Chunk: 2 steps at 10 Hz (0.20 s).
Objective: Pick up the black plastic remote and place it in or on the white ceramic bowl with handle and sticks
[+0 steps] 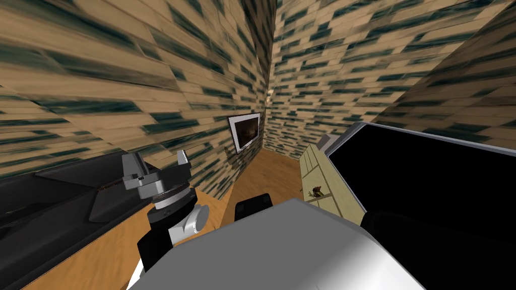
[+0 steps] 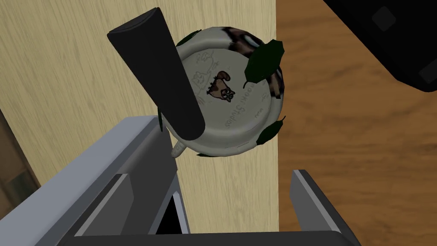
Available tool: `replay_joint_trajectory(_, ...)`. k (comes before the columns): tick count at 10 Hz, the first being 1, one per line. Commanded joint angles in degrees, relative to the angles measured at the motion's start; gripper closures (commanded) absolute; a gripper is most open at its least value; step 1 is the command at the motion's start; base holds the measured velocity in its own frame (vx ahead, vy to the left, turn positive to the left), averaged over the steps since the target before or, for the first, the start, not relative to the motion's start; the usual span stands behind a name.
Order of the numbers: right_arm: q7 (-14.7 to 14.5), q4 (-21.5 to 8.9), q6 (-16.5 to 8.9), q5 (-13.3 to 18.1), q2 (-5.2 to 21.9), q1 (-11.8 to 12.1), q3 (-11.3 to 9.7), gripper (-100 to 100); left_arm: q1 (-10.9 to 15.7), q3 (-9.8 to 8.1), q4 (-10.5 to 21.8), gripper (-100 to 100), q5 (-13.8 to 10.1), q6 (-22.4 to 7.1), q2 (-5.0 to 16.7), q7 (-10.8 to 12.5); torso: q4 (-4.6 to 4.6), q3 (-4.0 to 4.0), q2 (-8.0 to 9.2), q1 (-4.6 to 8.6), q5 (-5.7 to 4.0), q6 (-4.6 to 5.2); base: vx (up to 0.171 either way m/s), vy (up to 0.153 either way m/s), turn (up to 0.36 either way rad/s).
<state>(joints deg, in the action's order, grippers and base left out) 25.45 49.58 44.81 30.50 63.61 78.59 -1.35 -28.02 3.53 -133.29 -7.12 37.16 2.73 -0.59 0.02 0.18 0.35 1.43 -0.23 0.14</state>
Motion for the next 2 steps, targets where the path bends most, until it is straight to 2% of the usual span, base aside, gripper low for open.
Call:
replay_joint_trajectory(1, 0.0, 0.0, 0.0, 0.0, 0.0, 0.0, 0.0, 0, 0.0, 0.0, 0.0, 0, 0.0, 0.0, 0.0, 0.0, 0.0, 0.0, 0.0, 0.0, 0.0, 0.0, 0.0, 0.0, 0.0)
replay_joint_trajectory(2, 0.0, 0.0, 0.0, 0.0, 0.0, 0.0, 0.0, 0, 0.0, 0.0, 0.0, 0, 0.0, 0.0, 0.0, 0.0, 0.0, 0.0, -0.01, 0.0, 0.0, 0.0, 0.0, 0.0, 0.0)
